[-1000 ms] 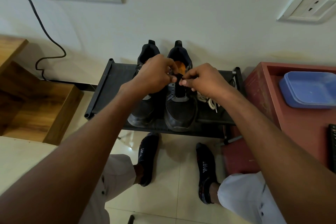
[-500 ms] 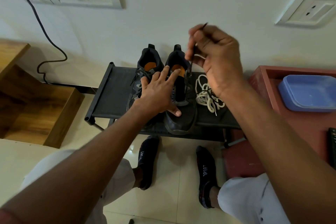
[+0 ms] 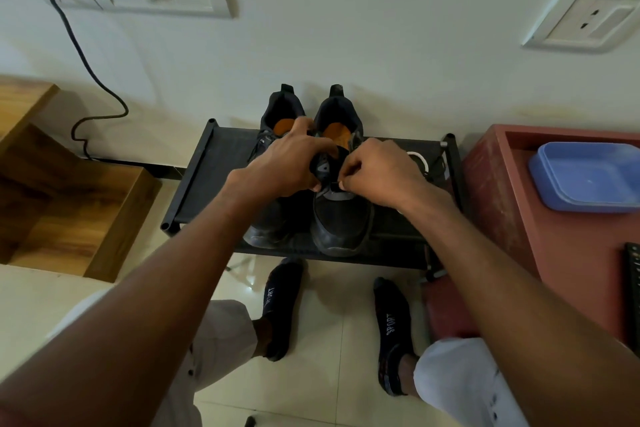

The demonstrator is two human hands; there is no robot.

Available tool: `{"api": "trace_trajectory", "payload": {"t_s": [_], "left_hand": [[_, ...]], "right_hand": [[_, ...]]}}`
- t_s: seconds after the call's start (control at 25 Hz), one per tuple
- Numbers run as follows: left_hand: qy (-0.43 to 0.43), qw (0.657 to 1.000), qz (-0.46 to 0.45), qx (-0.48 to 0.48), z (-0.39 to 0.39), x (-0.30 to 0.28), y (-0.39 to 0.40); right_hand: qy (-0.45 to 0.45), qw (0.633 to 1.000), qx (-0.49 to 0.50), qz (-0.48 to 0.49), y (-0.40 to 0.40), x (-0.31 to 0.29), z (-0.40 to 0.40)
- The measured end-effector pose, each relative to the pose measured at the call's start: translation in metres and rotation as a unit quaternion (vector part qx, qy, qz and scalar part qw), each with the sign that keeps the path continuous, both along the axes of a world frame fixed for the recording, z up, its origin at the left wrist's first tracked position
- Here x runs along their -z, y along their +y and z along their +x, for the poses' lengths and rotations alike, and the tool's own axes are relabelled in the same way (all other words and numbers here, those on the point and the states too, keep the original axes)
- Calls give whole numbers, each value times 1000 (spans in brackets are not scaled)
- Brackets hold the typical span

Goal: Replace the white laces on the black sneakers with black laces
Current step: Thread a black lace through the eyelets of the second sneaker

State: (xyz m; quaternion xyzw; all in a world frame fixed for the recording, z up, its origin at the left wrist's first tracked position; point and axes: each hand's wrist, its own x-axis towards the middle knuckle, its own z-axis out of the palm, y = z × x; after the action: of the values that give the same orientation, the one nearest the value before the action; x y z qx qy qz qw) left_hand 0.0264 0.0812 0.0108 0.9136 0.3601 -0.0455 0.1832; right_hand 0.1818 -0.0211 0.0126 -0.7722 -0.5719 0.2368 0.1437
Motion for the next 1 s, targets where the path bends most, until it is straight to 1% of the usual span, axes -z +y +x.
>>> {"api": "trace_trajectory", "payload": {"t_s": [0.04,0.12,0.28,0.32,0.4,0.48,0.56,0.68,0.72,0.8,0.88,0.96,1.0], "left_hand": [[-18,1000,14,-9,1,-1,-1],[-37,999,29,3,-1,-2,-2],[-43,998,-34,25,-5,0,0],[-44,998,-42,28,-6,1,2],[-47,997,-59,29,-8,4,5],[-51,996,-75,25,-9,4,7],[-58,994,-88,15,-9,5,7],[-63,993,-101,-10,-7,7,5],[-67,992,-107,-28,-6,6,6],[-72,987,-123,-71,-7,5,5],[-54,986,-119,-107,-8,4,2],[-21,984,-122,-126,-10,4,-7],[-16,981,-140,-130,-10,5,-11]], "right_hand": [[-12,1000,1,-1,1,4,-3],[-40,999,12,1,2,9,-9],[-72,997,34,13,4,11,-16],[-65,997,27,11,5,11,-17],[-21,1000,19,-3,7,14,-16],[27,999,36,-22,9,14,-12],[57,997,51,-33,9,17,-9],[90,994,66,-19,6,22,-13],[84,994,71,-12,6,23,-15],[41,996,79,1,6,24,-18],[-3,996,88,11,5,23,-20],[-11,996,82,14,6,23,-21],[-6,997,74,12,7,23,-21]]}}
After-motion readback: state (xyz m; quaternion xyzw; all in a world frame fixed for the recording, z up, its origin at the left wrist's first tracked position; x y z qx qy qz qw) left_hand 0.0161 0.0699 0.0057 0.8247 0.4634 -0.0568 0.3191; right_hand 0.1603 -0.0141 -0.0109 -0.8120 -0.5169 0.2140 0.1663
